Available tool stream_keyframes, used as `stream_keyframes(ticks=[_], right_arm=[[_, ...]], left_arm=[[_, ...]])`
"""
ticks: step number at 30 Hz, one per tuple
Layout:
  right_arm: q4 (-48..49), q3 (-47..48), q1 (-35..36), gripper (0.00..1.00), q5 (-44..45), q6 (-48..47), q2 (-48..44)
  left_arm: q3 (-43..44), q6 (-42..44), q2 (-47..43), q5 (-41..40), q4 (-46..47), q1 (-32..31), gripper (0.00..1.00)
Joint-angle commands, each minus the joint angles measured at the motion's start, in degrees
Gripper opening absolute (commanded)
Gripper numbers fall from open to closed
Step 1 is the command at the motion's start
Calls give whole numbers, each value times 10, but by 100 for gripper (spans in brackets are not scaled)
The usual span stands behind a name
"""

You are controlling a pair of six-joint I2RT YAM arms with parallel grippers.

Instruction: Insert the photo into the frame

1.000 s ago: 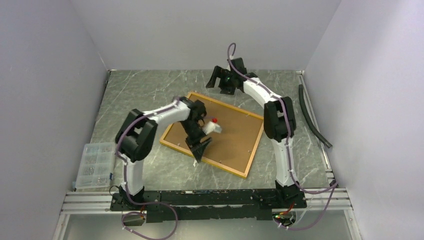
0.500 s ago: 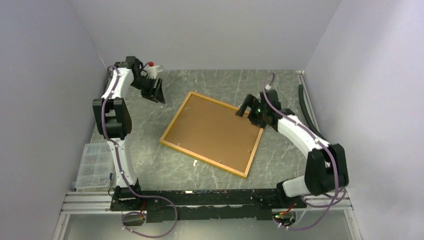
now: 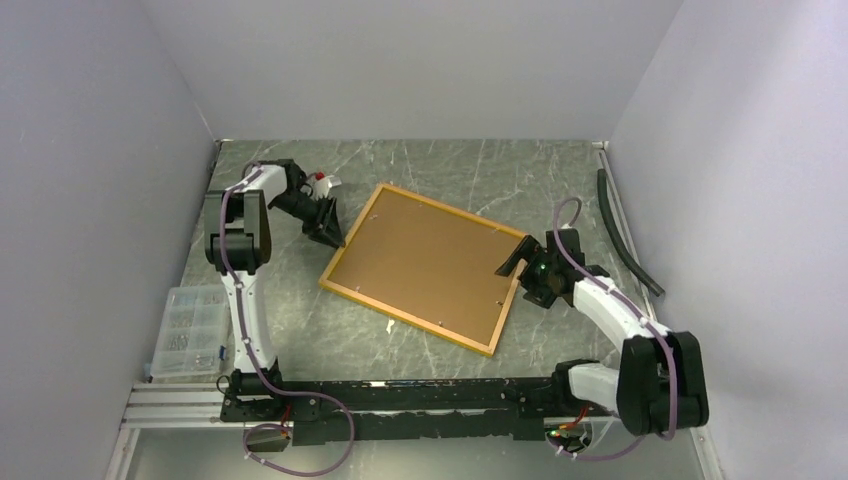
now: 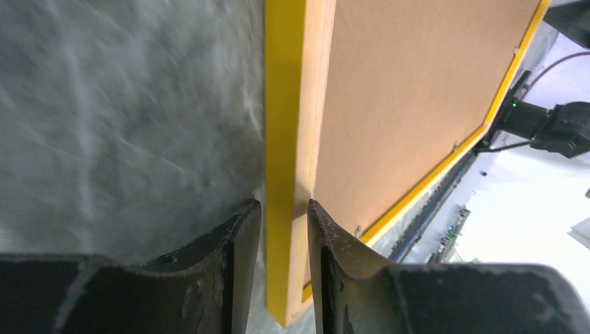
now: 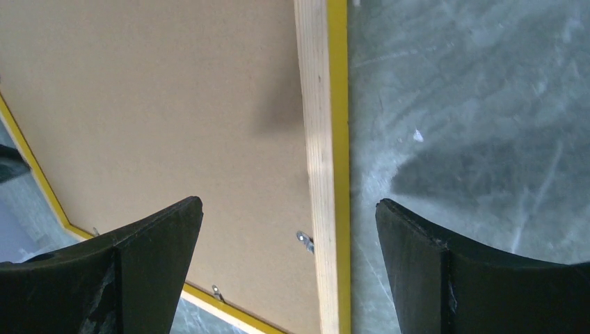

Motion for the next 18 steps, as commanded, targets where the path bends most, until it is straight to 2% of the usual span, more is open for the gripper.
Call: stream_keyframes(ticks=[1, 13, 18], right_arm=[[93, 7, -10, 100, -39, 5, 52], [89, 140, -53, 100, -49, -50, 173], [44, 170, -59, 100, 7, -59, 176]], left_arm=[[-70, 23, -52, 15, 19, -5, 37], [-247, 106, -149, 11, 0, -76, 36], [-292, 123, -178, 11, -8, -92, 38]])
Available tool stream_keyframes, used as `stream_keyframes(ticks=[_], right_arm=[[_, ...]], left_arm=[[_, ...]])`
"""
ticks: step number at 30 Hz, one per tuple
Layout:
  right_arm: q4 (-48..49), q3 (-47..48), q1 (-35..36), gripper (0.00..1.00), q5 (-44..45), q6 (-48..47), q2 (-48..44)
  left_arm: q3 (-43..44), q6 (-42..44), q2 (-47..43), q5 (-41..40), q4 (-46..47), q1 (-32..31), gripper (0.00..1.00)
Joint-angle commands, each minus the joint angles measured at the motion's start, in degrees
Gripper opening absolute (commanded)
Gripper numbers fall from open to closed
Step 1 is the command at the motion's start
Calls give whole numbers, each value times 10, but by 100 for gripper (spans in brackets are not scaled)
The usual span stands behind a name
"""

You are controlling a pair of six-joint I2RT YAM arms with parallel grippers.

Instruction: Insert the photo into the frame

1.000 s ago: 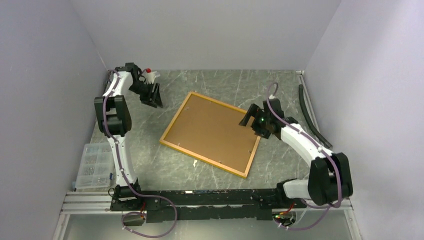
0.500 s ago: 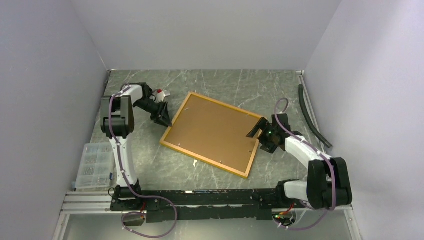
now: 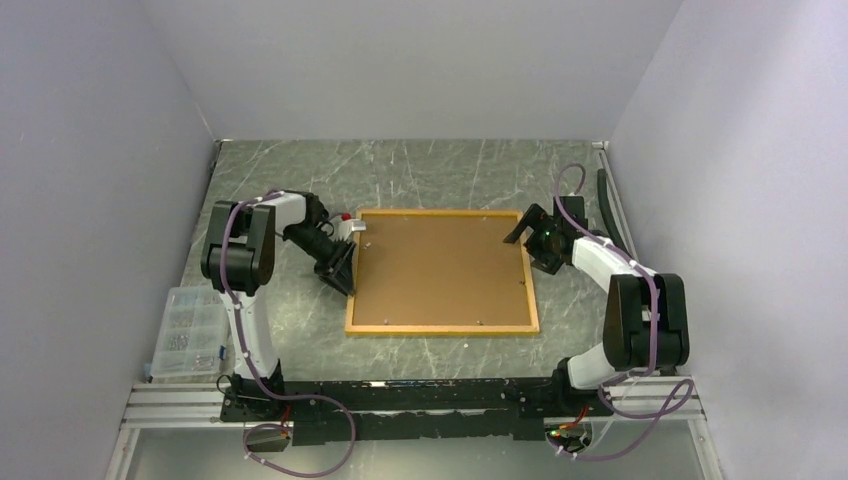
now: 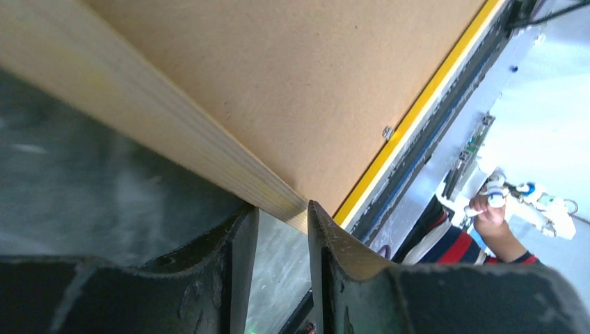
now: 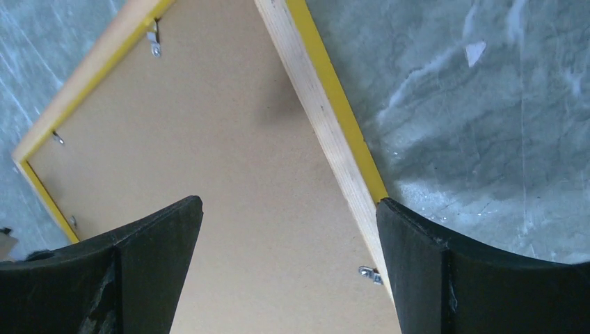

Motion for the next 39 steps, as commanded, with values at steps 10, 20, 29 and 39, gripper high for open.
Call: stream_keyframes(ticks=[10, 20, 29, 39], right_arm=[[24, 20, 46, 97, 43, 30, -108], [115, 150, 268, 85, -7, 96, 72], [163, 305, 358, 81, -56, 132, 260], [191, 385, 391, 75, -94, 175, 376]], left_arm=[[72, -13, -27, 43, -31, 45, 43], [180, -119, 108, 130, 40, 63, 40], [142, -111, 109, 126, 61, 57, 32], [117, -139, 112, 101, 97, 55, 15]])
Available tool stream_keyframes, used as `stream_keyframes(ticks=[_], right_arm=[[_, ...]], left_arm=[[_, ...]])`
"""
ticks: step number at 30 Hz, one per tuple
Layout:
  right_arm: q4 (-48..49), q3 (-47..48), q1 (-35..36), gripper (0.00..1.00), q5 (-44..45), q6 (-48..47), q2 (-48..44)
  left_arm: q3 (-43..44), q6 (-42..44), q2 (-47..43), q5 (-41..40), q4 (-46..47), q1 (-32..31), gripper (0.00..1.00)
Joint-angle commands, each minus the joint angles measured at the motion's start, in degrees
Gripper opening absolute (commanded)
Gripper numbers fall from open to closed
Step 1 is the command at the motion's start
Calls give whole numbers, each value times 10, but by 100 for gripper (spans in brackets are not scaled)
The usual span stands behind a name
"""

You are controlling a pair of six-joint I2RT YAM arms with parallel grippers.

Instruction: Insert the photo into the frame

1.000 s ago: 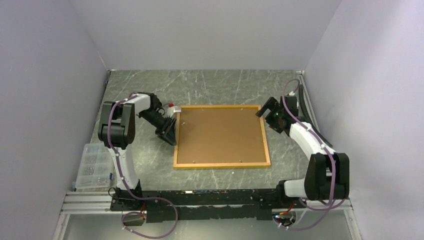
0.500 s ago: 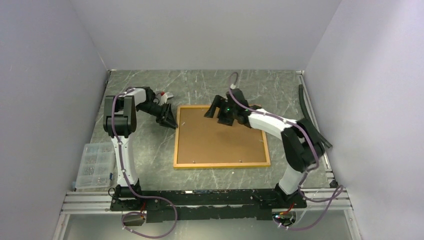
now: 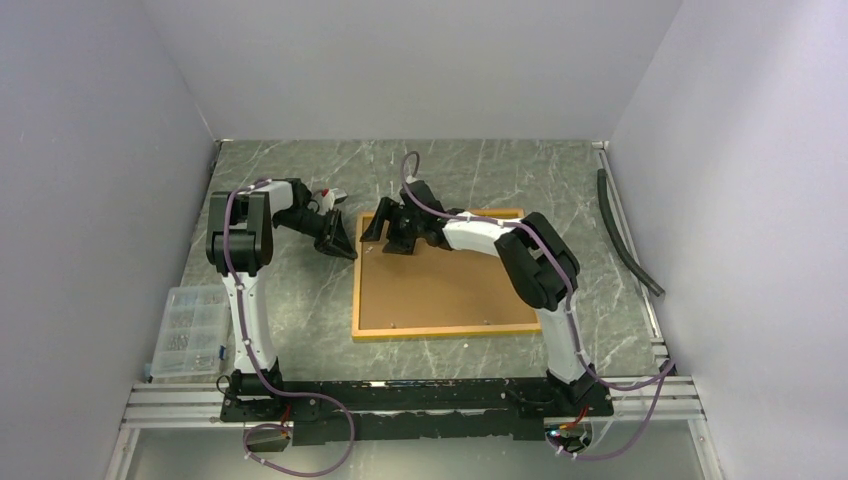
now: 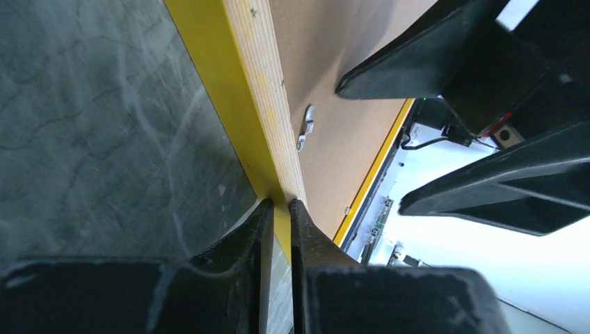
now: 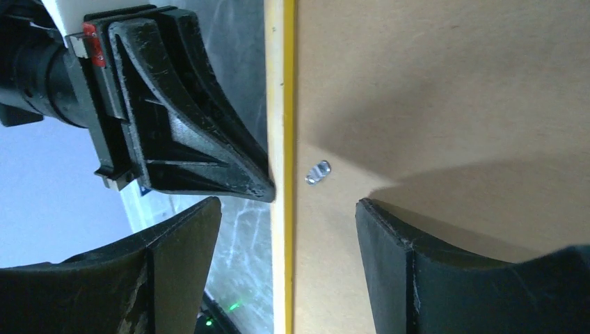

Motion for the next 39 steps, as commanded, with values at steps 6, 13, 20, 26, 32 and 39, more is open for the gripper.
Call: stream_keyframes(ticks=[6, 13, 20, 26, 32, 39], right_arm=[[46, 30, 10, 75, -30, 38, 30], [54, 33, 12, 74, -40, 50, 47], [58, 43, 11, 73, -45, 58, 59], [55, 58, 13, 73, -49, 60, 69], [58, 68, 12, 73, -59, 65, 82], [62, 74, 16, 73, -73, 66, 89]], left_arm=[[-20, -3, -11, -46, 44, -8, 11], [-27, -7, -14, -51, 51, -8, 10], [-29, -4, -16, -54, 52, -7, 9], [-30, -2, -16, -54, 51, -8, 8], [-28, -1, -16, -55, 50, -7, 7], [-24, -2, -13, -54, 49, -8, 7]])
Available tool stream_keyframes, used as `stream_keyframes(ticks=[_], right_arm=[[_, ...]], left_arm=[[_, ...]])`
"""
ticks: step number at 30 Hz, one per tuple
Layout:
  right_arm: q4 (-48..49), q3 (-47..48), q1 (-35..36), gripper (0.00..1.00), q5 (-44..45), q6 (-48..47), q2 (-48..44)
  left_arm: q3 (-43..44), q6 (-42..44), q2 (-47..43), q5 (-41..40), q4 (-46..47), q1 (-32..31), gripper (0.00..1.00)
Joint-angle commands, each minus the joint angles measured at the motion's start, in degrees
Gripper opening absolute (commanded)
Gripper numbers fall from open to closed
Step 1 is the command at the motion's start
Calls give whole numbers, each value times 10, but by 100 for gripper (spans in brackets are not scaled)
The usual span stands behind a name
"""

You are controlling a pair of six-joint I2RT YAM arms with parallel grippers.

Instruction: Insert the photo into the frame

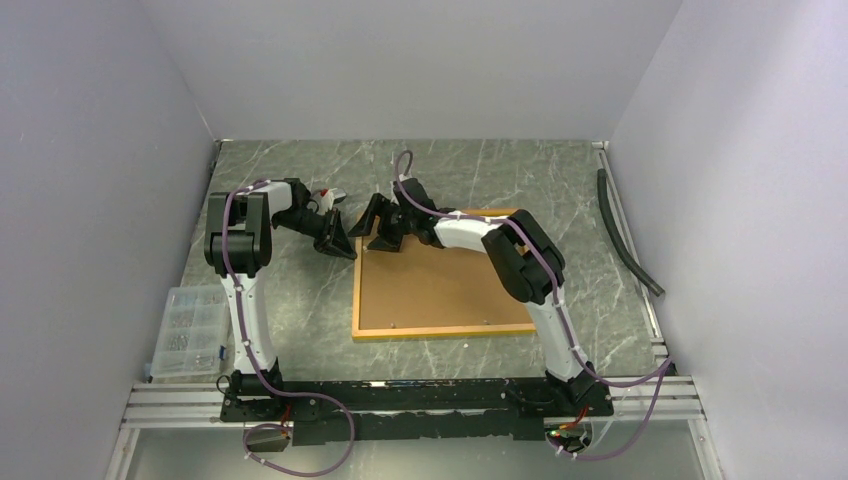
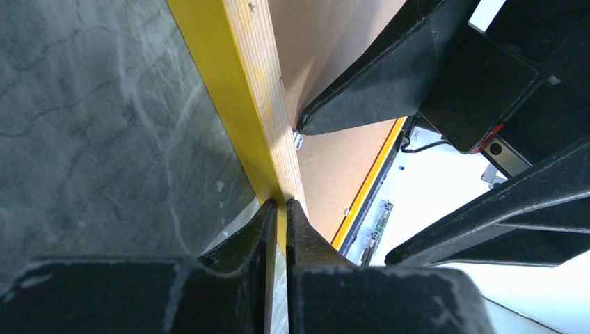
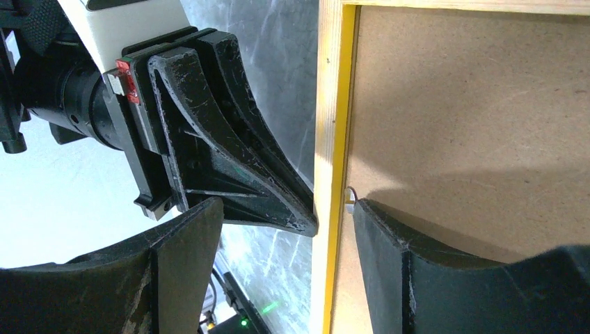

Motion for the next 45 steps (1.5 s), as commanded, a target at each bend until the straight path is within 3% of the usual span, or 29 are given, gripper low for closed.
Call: stream_keyframes(ticks=[1, 20, 28, 30, 33, 38, 45], right_arm=[[4, 17, 7, 73, -11, 2, 16], [-3, 25, 14, 73, -26, -6, 20], [-54, 71, 0, 77, -29, -83, -1], [-100, 83, -8, 79, -10, -161, -31], [-175, 71, -10, 81, 36, -281, -98], [-250, -73, -4, 80, 69, -417, -228], [-274, -277, 63, 76, 103, -476, -397]], left_arm=[[-7, 12, -1, -54, 30, -9, 7], [-1, 12, -7, -53, 26, -8, 6], [10, 18, -11, -53, 10, -5, 7], [21, 23, -14, -49, -3, 1, 12], [36, 32, -29, -45, -26, 6, 26], [61, 50, -64, -45, -73, 37, 64], [50, 74, -159, -79, -112, 55, 71]])
